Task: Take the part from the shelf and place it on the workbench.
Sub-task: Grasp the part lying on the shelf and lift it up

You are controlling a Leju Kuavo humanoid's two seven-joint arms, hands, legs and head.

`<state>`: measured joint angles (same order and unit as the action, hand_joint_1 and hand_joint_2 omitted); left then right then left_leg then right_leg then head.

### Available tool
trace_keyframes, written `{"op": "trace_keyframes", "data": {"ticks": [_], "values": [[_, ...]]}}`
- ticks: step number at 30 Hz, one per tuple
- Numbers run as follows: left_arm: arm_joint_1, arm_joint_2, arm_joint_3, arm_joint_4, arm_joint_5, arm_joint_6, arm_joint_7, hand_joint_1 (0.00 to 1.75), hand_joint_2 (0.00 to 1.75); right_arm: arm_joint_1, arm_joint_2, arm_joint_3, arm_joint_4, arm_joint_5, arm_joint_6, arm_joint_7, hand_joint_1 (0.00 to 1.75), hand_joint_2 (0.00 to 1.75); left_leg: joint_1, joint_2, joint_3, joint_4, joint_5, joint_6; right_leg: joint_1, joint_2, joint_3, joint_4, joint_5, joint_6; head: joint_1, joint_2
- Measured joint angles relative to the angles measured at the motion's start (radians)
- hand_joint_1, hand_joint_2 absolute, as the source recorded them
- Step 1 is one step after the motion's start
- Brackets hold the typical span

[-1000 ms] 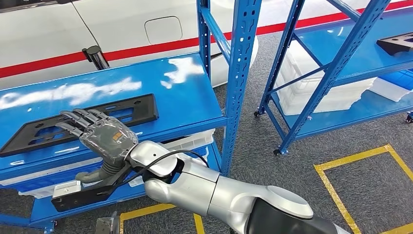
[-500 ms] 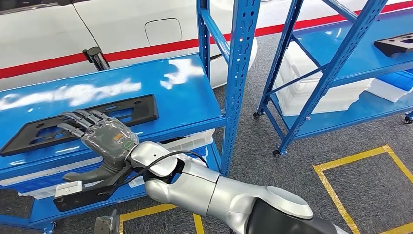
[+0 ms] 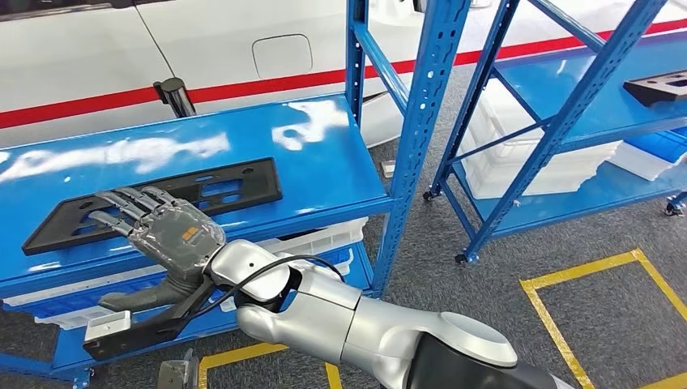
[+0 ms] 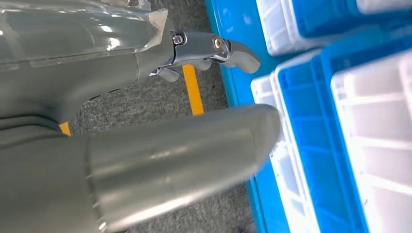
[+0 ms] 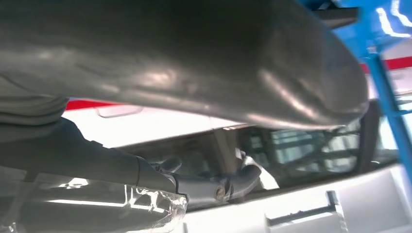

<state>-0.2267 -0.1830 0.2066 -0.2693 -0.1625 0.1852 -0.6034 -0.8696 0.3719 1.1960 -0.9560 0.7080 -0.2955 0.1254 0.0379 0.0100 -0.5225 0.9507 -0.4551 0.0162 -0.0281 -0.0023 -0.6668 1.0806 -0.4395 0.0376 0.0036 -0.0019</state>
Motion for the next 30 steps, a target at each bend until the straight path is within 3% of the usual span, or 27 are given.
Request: {"op": "trace_keyframes", "data": {"ticks": [2, 3, 4, 5, 7, 8, 10, 12, 14, 17, 18, 19, 21, 23, 25, 28, 30], "values": [[0.001, -0.003, 0.003, 0.000, 0.000, 0.001, 0.000, 0.00, 0.00, 0.004, -0.004, 0.001, 0.002, 0.004, 0.003, 0.000, 0.00, 0.00, -0.001, -0.008, -0.001, -0.004, 0.004, 0.004, -0.002, 0.001, -0.059, 0.132, -0.054, -0.008, 0.001, 0.000], [0.003, -0.005, 0.004, 0.000, -0.001, 0.001, 0.000, 0.00, 0.00, 0.008, -0.008, 0.002, 0.003, 0.006, 0.004, 0.000, 0.00, 0.00, -0.002, -0.014, -0.002, -0.003, 0.004, 0.004, -0.002, 0.002, -0.081, 0.183, -0.070, -0.006, 0.001, 0.000], [0.005, -0.006, 0.005, 0.000, -0.001, 0.001, 0.000, 0.00, 0.00, 0.012, -0.010, 0.002, 0.004, 0.007, 0.004, 0.000, 0.00, 0.00, -0.001, -0.022, -0.003, -0.002, 0.004, 0.003, -0.003, 0.002, -0.087, 0.198, -0.071, 0.001, 0.001, 0.000], [0.006, -0.007, 0.006, 0.000, -0.001, 0.001, 0.000, 0.00, 0.00, 0.014, -0.012, 0.003, 0.004, 0.009, 0.005, 0.000, 0.00, 0.00, 0.000, -0.030, -0.004, 0.001, 0.003, 0.001, -0.005, 0.002, -0.071, 0.172, -0.056, 0.010, 0.001, 0.000], [0.006, -0.009, 0.009, 0.000, -0.002, 0.001, 0.000, 0.00, 0.00, 0.015, -0.013, 0.003, 0.005, 0.010, 0.006, 0.000, 0.00, 0.00, 0.002, -0.047, -0.006, 0.011, -0.004, -0.010, -0.012, 0.016, 0.002, 0.037, -0.010, 0.029, 0.001, 0.000], [0.005, -0.009, 0.010, 0.000, -0.002, 0.001, 0.000, 0.00, 0.00, 0.015, -0.012, 0.003, 0.005, 0.011, 0.006, 0.000, 0.00, 0.00, 0.001, -0.056, -0.011, 0.020, -0.009, -0.018, -0.014, 0.026, 0.034, -0.021, 0.004, 0.030, 0.001, 0.000], [0.005, -0.010, 0.012, 0.000, -0.002, 0.002, 0.000, 0.00, 0.00, 0.016, -0.013, 0.003, 0.005, 0.011, 0.007, 0.000, 0.00, 0.00, 0.001, -0.068, -0.023, 0.031, -0.015, -0.032, -0.013, 0.040, 0.060, -0.068, 0.006, 0.020, 0.001, 0.000], [0.007, -0.011, 0.012, 0.000, -0.002, 0.002, 0.000, 0.00, 0.00, 0.016, -0.011, 0.004, 0.005, 0.011, 0.008, 0.000, 0.00, 0.00, 0.007, -0.074, -0.028, 0.031, -0.016, -0.042, -0.011, 0.033, 0.059, -0.066, 0.005, 0.004, 0.000, 0.000], [0.007, -0.011, 0.013, 0.000, -0.001, 0.003, 0.000, 0.00, 0.00, 0.015, -0.006, 0.004, 0.005, 0.013, 0.010, 0.000, 0.00, 0.00, 0.010, -0.055, -0.044, 0.065, -0.037, -0.048, -0.013, 0.022, 0.062, -0.069, 0.005, -0.012, 0.000, 0.000], [0.006, -0.010, 0.013, 0.000, 0.001, 0.004, -0.001, 0.00, 0.00, 0.017, -0.002, 0.007, 0.005, 0.016, 0.016, -0.001, 0.00, 0.00, 0.008, -0.021, -0.143, 0.248, -0.115, -0.050, -0.009, 0.001, 0.066, -0.070, 0.000, -0.029, -0.001, 0.000], [0.007, -0.010, 0.014, 0.000, 0.002, 0.004, -0.001, 0.00, 0.00, 0.018, -0.002, 0.008, 0.005, 0.017, 0.018, -0.001, 0.00, 0.00, 0.008, -0.018, -0.176, 0.302, -0.129, -0.051, -0.007, -0.006, 0.066, -0.070, -0.001, -0.031, -0.001, 0.000], [0.009, -0.010, 0.014, 0.000, 0.002, 0.004, -0.001, 0.00, 0.00, 0.019, -0.003, 0.010, 0.005, 0.017, 0.019, -0.001, 0.00, 0.00, 0.008, -0.015, -0.195, 0.324, -0.124, -0.050, -0.005, -0.013, 0.067, -0.070, -0.003, -0.033, -0.001, 0.000], [0.011, -0.008, 0.016, 0.000, 0.003, 0.005, -0.001, 0.00, 0.00, 0.020, -0.002, 0.012, 0.005, 0.017, 0.020, -0.001, 0.00, 0.00, 0.008, -0.006, -0.175, 0.259, -0.065, -0.046, -0.003, -0.027, 0.072, -0.070, -0.006, -0.033, -0.001, 0.000], [0.009, -0.007, 0.016, 0.000, 0.003, 0.005, -0.001, 0.00, 0.00, 0.020, 0.000, 0.012, 0.005, 0.018, 0.021, -0.001, 0.00, 0.00, 0.004, 0.026, -0.115, 0.129, -0.001, -0.042, 0.003, -0.040, 0.079, -0.069, -0.012, -0.026, -0.001, 0.000], [0.006, -0.008, 0.017, 0.000, 0.004, 0.005, -0.001, 0.00, 0.00, 0.019, 0.001, 0.012, 0.005, 0.018, 0.022, -0.002, 0.00, 0.00, -0.005, 0.042, -0.088, 0.067, 0.016, -0.036, 0.010, -0.051, 0.084, -0.069, -0.017, -0.016, 0.001, 0.000], [0.007, -0.008, 0.020, 0.000, 0.005, 0.006, -0.002, 0.00, 0.00, 0.018, 0.003, 0.012, 0.003, 0.019, 0.026, -0.005, 0.00, 0.00, -0.016, 0.013, -0.090, 0.062, 0.020, -0.017, 0.012, -0.067, 0.087, -0.069, -0.022, 0.003, 0.002, 0.000], [0.007, -0.008, 0.026, 0.000, 0.006, 0.007, -0.003, 0.00, 0.00, 0.017, 0.005, 0.013, 0.000, 0.019, 0.027, -0.007, 0.00, 0.00, -0.016, -0.004, -0.086, 0.055, 0.026, 0.000, 0.010, -0.046, 0.060, -0.011, -0.053, 0.004, 0.002, 0.000]]}}
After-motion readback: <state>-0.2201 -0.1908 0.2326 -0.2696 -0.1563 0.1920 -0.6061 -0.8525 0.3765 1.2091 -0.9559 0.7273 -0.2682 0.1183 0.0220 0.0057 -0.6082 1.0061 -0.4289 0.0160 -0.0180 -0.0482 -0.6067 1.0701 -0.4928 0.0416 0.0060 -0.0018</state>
